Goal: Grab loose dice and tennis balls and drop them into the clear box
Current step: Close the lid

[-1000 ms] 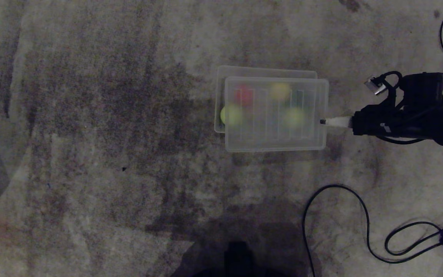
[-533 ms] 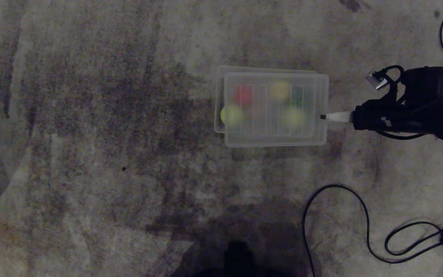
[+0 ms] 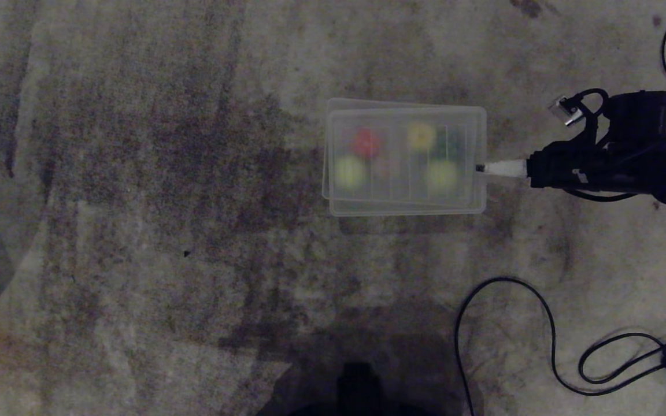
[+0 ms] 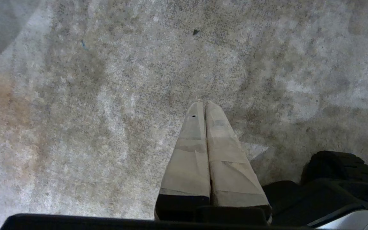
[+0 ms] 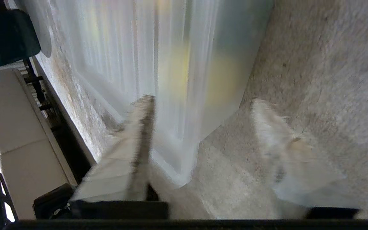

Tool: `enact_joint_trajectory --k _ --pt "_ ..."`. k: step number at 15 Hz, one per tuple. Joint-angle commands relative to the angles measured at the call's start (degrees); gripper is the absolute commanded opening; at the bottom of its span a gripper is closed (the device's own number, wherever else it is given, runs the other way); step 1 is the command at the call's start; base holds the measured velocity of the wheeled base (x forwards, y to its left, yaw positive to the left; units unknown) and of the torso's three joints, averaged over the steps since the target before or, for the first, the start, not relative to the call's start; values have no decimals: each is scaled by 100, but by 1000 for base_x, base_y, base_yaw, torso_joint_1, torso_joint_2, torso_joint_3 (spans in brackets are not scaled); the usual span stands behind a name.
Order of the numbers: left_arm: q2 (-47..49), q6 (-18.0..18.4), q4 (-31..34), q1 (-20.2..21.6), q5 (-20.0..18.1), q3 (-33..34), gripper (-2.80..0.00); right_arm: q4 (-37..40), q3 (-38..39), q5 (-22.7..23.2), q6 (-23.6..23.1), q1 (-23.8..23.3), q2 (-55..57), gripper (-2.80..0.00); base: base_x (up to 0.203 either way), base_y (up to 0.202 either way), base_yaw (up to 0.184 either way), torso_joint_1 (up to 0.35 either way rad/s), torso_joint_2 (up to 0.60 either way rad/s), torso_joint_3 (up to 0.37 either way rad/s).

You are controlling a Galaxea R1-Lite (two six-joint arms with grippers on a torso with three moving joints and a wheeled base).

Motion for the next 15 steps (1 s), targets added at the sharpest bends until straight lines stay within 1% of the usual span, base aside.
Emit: enact_joint_trajectory --k 1,5,6,9,11,13,14,15 --pt "6 -6 -1 0 -2 9 -280 -7 33 34 -2 4 -142 0 0 0 0 0 0 0" --pt "6 -6 -1 0 4 9 -280 13 183 16 0 74 -231 0 0 0 0 0 0 0" --pt "6 -6 -1 0 6 9 -280 7 224 16 75 86 -217 0 0 0 0 0 0 0" --pt "6 -6 -1 0 7 9 -280 -37 256 24 847 160 -297 0 0 0 0 0 0 0" --pt "6 -6 -1 0 5 9 -280 -25 363 25 1496 194 -504 0 0 0 0 0 0 0" --pt "6 -6 -1 0 7 9 -280 0 561 4 1799 192 -709 0 0 0 0 0 0 0" --pt "6 -6 -1 0 1 9 -280 2 709 -3 1908 184 -828 -154 0 0 0 0 0 0" --pt "6 -6 -1 0 3 9 -280 13 792 -11 2085 180 -928 -280 0 0 0 0 0 0"
